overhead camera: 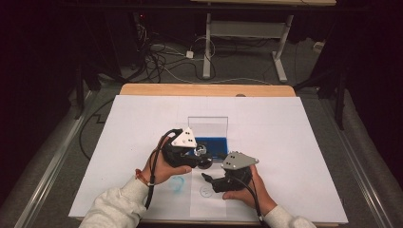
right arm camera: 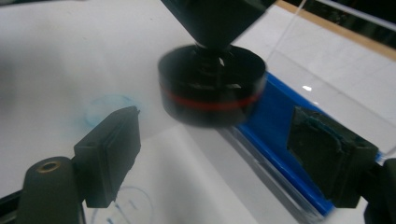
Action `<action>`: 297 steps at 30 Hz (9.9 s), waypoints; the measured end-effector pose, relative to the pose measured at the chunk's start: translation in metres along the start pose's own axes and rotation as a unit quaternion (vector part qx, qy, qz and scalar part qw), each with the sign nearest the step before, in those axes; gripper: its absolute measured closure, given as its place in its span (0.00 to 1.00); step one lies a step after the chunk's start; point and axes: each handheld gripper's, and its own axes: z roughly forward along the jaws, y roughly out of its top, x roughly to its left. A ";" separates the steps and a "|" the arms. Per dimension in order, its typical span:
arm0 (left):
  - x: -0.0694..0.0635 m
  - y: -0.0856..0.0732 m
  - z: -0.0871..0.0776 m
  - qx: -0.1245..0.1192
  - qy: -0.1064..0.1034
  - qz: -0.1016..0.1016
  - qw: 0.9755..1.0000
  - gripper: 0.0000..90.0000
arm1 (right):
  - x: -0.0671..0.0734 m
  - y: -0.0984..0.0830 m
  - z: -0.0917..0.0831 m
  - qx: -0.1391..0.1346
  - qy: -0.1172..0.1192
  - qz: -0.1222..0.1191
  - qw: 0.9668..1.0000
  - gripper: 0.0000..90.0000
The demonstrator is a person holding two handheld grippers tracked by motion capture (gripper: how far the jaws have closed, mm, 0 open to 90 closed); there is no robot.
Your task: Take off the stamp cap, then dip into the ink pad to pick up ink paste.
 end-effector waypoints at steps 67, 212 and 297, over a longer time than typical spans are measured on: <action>-0.009 0.007 -0.002 -0.017 -0.049 0.004 0.999 0.61 | 0.000 0.008 -0.004 0.030 0.007 -0.058 0.998 0.44; 0.060 -0.026 0.056 0.042 0.056 -0.010 0.997 0.61 | -0.061 -0.063 -0.112 0.071 -0.129 0.017 0.989 0.43; 0.049 0.032 0.054 0.086 0.063 0.006 0.994 0.61 | -0.056 -0.057 -0.116 0.072 -0.132 -0.002 0.989 0.43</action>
